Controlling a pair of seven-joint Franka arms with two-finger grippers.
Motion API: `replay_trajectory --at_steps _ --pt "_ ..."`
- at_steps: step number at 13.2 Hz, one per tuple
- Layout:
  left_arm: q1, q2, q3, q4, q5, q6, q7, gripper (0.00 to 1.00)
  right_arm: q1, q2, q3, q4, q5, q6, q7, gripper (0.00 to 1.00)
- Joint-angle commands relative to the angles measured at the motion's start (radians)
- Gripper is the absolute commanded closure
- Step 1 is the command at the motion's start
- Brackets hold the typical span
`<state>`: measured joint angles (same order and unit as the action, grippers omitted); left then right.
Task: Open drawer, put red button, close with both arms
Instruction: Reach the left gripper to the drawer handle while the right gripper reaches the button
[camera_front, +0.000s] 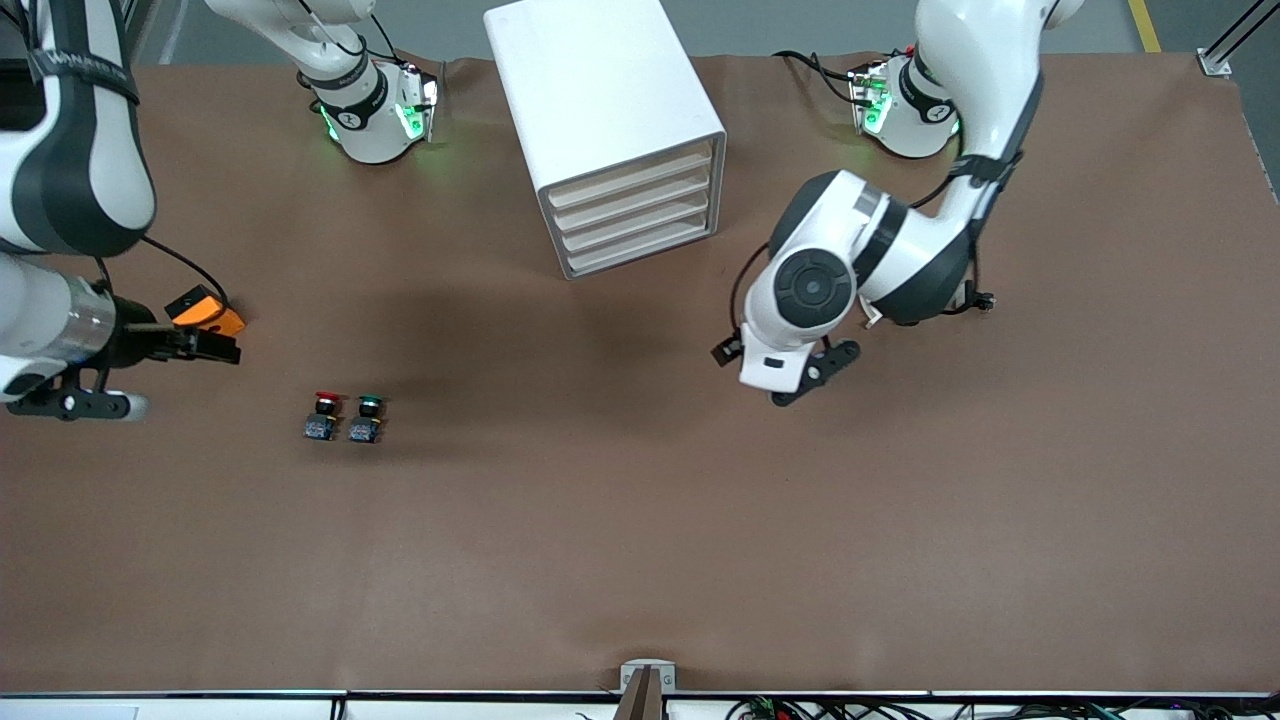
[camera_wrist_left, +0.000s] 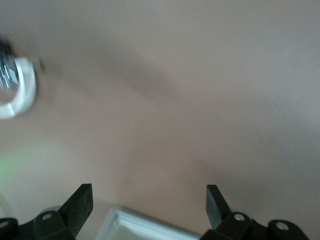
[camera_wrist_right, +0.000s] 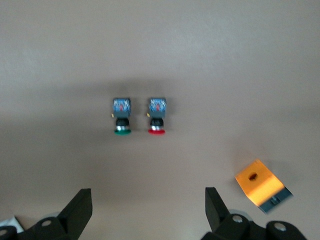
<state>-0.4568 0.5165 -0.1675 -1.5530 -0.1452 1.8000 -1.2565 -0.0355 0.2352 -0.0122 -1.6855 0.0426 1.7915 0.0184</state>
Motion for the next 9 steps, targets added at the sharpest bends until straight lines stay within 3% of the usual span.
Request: replay_trajectory --at_steps 1,4,7,9 --pt "-0.025 -0.003 -0.001 -0.035 -0.069 -0.017 -0.206 0.0 -0.053 0.007 0.011 -0.094 0.071 0.132 0.008 0.0" --pt "-0.034 0.007 0.0 -0.062 -0.198 -0.028 -0.464 0.0 -0.061 0.033 0.008 -0.118 0.063 0.213 -0.002 0.0" --pt "-0.084 0.034 0.0 -0.062 -0.211 -0.036 -0.818 0.0 -0.055 0.032 0.009 -0.227 0.069 0.355 0.008 0.0" --pt "-0.101 0.068 -0.003 -0.061 -0.214 -0.036 -0.9 0.0 -0.032 0.038 0.009 -0.293 0.066 0.469 0.008 0.0"
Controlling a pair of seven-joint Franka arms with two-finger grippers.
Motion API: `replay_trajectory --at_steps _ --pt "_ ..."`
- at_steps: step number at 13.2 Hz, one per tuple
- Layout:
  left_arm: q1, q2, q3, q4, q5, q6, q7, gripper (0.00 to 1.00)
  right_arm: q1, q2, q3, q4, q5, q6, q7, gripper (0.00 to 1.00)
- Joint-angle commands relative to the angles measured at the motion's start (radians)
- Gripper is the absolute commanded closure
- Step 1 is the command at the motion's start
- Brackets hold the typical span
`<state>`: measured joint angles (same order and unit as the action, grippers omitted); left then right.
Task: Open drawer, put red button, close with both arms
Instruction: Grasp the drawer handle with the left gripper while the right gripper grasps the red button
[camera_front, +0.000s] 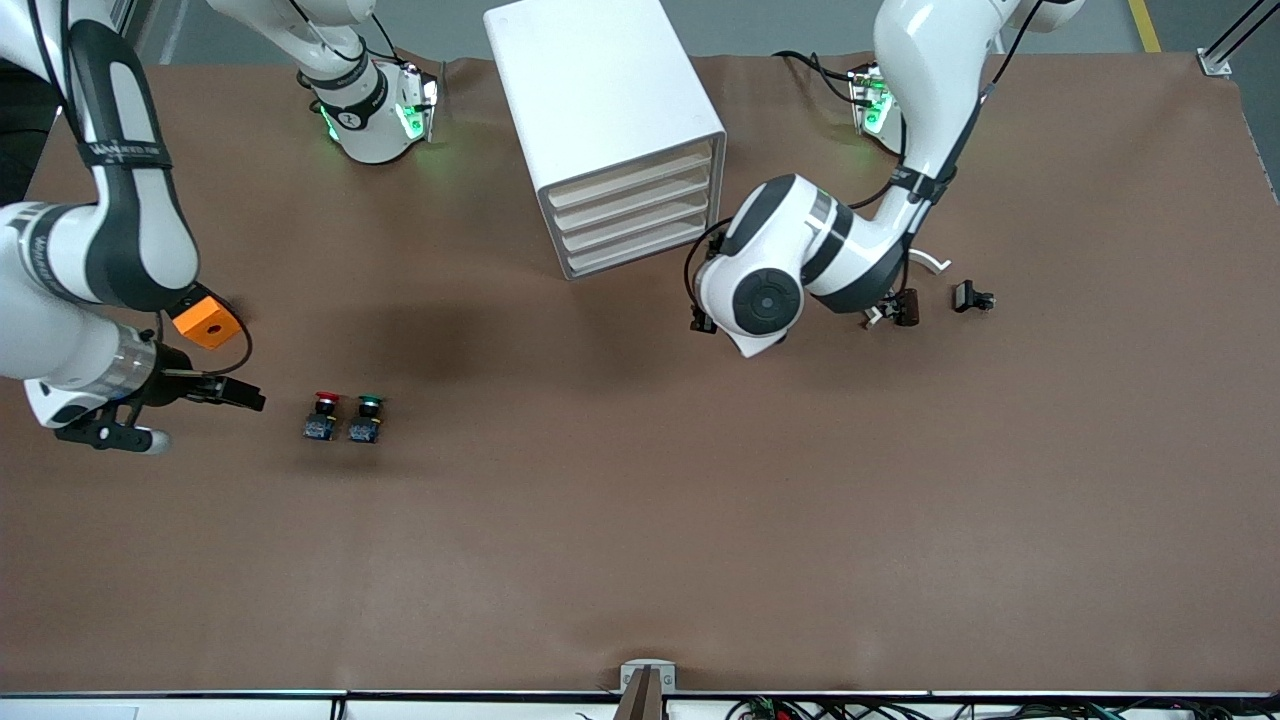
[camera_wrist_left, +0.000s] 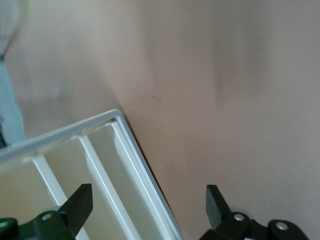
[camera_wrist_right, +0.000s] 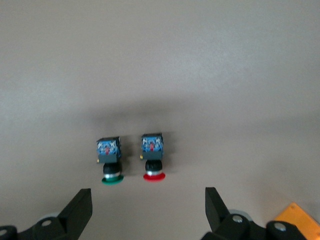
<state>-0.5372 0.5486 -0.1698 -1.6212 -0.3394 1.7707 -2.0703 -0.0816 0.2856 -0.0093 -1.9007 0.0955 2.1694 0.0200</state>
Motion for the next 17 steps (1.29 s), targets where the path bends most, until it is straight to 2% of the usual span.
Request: replay_trajectory --at_steps 1,5,8,11,15,16,17 --pt "-0.021 0.057 -0.016 0.007 -0.047 -0.01 -0.088 0.0 0.028 -0.008 0.006 -0.107 0.013 0.148 0.009 0.0" --pt "-0.023 0.103 -0.025 0.009 -0.173 -0.025 -0.088 0.0 0.045 0.032 0.005 -0.185 0.013 0.302 0.08 0.0" --pt "-0.009 0.102 -0.025 0.017 -0.259 -0.086 -0.083 0.0 0.031 0.095 0.003 -0.187 0.012 0.339 0.132 0.0" --pt "-0.009 0.117 -0.023 0.03 -0.308 -0.086 -0.088 0.0 0.042 0.121 0.003 -0.187 0.007 0.346 0.208 0.0" --pt "-0.01 0.129 -0.023 0.03 -0.432 -0.129 -0.105 0.0 0.049 0.167 0.003 -0.184 -0.002 0.389 0.21 0.0" --pt "-0.009 0.134 -0.023 0.029 -0.443 -0.148 -0.105 0.02 0.054 0.178 0.003 -0.181 -0.014 0.395 0.21 0.0" --pt "-0.01 0.139 -0.023 0.03 -0.444 -0.167 -0.103 0.15 0.054 0.188 0.003 -0.178 -0.026 0.401 0.21 0.0"
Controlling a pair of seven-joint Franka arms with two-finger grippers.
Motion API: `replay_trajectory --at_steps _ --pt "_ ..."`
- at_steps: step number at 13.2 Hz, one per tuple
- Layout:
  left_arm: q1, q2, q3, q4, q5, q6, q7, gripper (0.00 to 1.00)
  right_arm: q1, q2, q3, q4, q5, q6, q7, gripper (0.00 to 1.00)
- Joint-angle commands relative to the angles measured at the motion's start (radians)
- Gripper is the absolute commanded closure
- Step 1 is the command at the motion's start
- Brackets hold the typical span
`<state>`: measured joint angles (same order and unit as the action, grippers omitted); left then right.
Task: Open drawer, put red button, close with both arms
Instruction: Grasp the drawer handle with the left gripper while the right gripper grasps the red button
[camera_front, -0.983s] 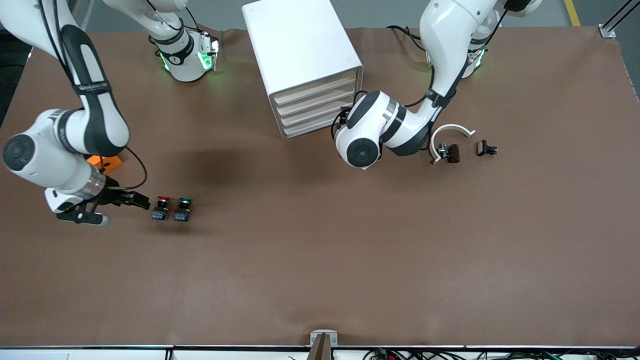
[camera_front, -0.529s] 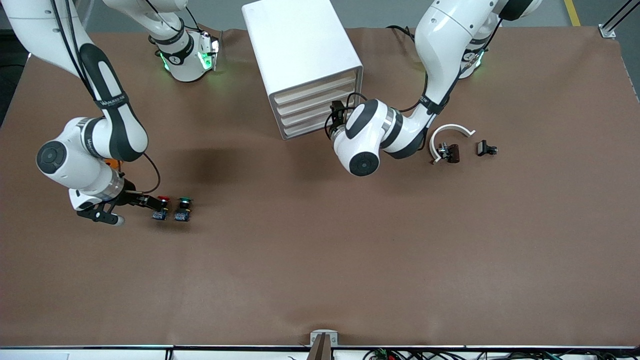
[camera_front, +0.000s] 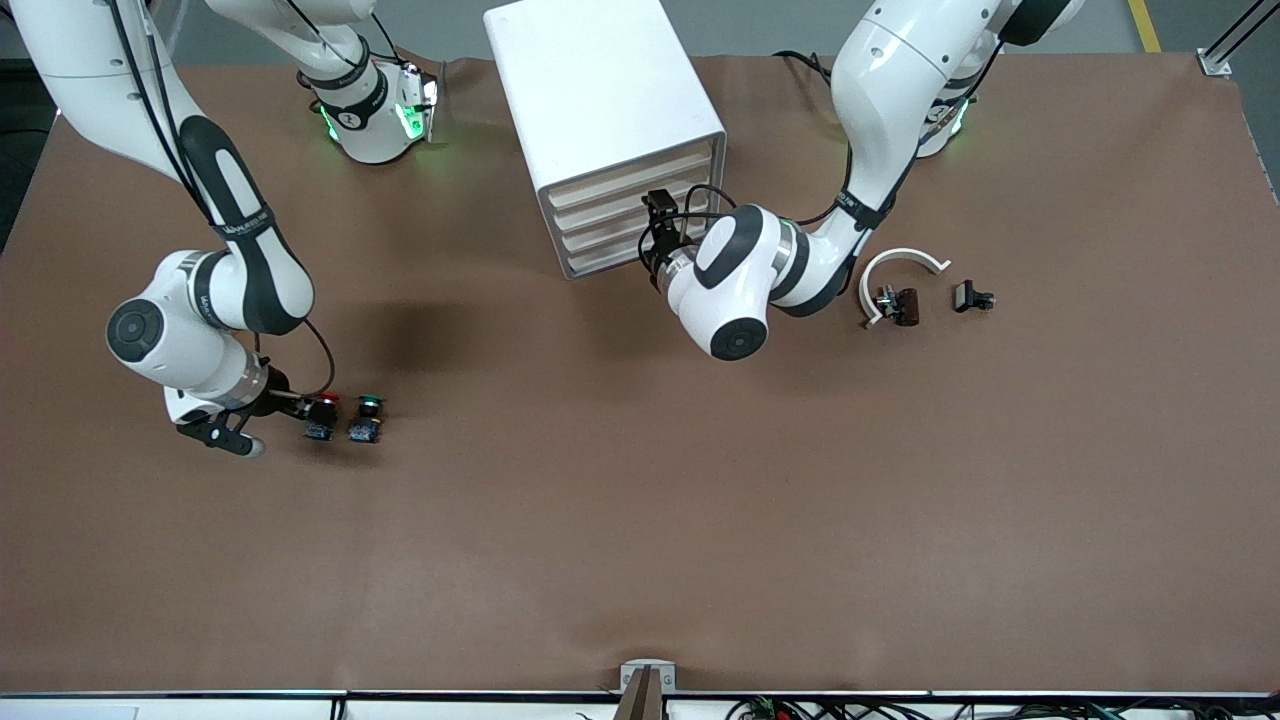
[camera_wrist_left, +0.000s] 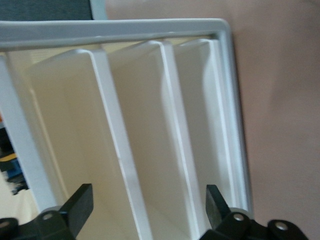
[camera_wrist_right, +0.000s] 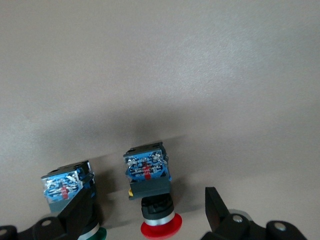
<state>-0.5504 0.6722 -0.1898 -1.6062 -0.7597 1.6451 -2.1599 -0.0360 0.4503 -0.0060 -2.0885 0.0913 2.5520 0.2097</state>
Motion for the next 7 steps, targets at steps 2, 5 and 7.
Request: replay_trajectory --at_steps 2,5,7 --pt "0.001 0.026 -0.003 0.014 -0.024 -0.05 -0.014 0.22 0.005 0.063 0.0 0.028 -0.042 0.028 0.02 0.0" --pt "-0.006 0.053 -0.003 0.015 -0.065 -0.05 -0.012 0.32 0.007 0.074 0.0 0.038 -0.054 0.028 0.011 0.0" --pt "-0.008 0.066 -0.003 0.014 -0.084 -0.05 -0.012 0.4 -0.004 0.077 0.0 0.041 -0.097 0.025 0.011 0.2"
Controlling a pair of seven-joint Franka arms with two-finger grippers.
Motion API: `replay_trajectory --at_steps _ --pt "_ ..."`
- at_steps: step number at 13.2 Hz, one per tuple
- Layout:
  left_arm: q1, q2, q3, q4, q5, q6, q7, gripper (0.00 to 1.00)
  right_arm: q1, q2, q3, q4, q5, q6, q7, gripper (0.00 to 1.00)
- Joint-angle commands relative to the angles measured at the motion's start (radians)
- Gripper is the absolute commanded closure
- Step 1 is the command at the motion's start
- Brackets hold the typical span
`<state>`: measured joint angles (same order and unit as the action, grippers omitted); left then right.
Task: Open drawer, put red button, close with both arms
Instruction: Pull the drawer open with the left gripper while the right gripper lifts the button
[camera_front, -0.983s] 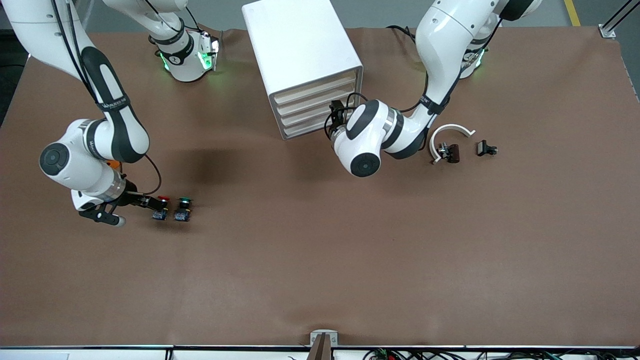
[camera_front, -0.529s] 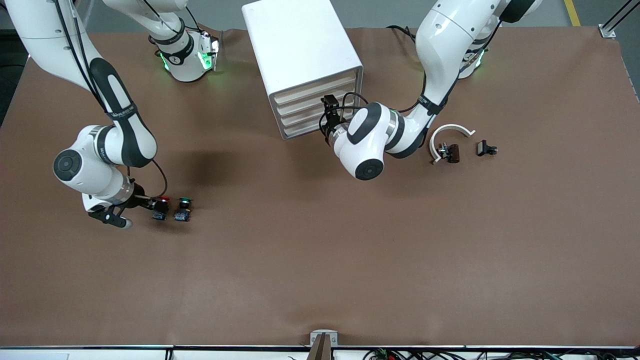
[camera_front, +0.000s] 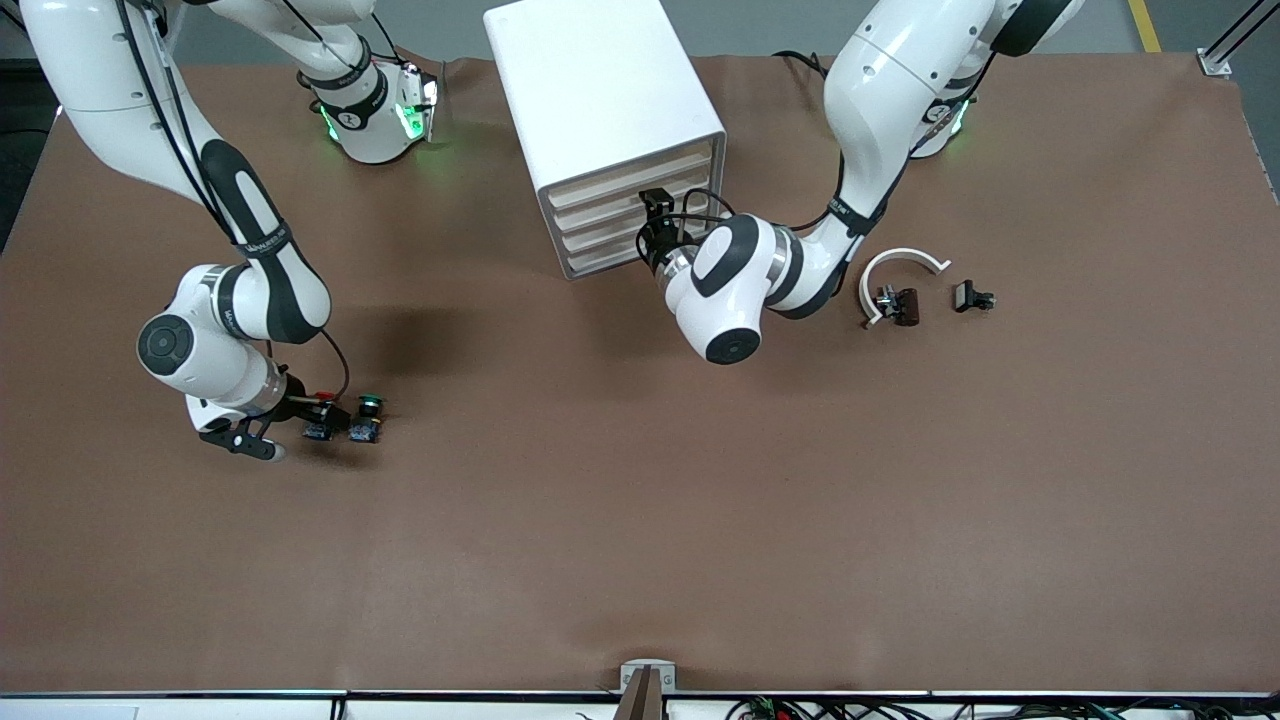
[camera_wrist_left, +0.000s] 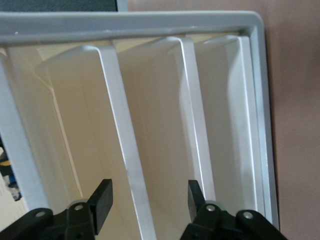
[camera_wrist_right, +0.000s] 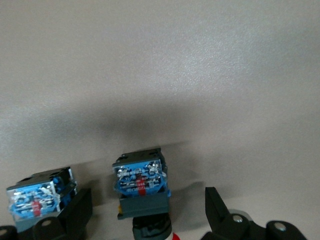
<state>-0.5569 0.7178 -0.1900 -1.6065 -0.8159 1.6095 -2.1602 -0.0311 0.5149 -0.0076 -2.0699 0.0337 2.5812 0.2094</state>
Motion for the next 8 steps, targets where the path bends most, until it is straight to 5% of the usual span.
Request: replay_trajectory --at_steps 1,2,4,8 --pt "-0.003 0.025 -0.003 0.014 -0.029 -0.014 -0.013 0.49 -0.01 0.013 0.001 0.024 -0.04 -0.007 0.015 0.64" --pt "0.0 0.026 -0.003 0.014 -0.035 -0.014 -0.015 0.69 -0.01 0.013 0.003 0.025 -0.04 -0.007 0.024 1.0" --pt "0.008 0.032 -0.003 0.016 -0.057 -0.016 -0.017 0.96 -0.01 0.014 0.003 0.025 -0.04 -0.006 0.027 1.0" --pt "0.012 0.034 0.009 0.025 -0.051 -0.014 -0.013 1.0 -0.009 0.017 0.003 0.025 -0.037 -0.006 0.028 1.0"
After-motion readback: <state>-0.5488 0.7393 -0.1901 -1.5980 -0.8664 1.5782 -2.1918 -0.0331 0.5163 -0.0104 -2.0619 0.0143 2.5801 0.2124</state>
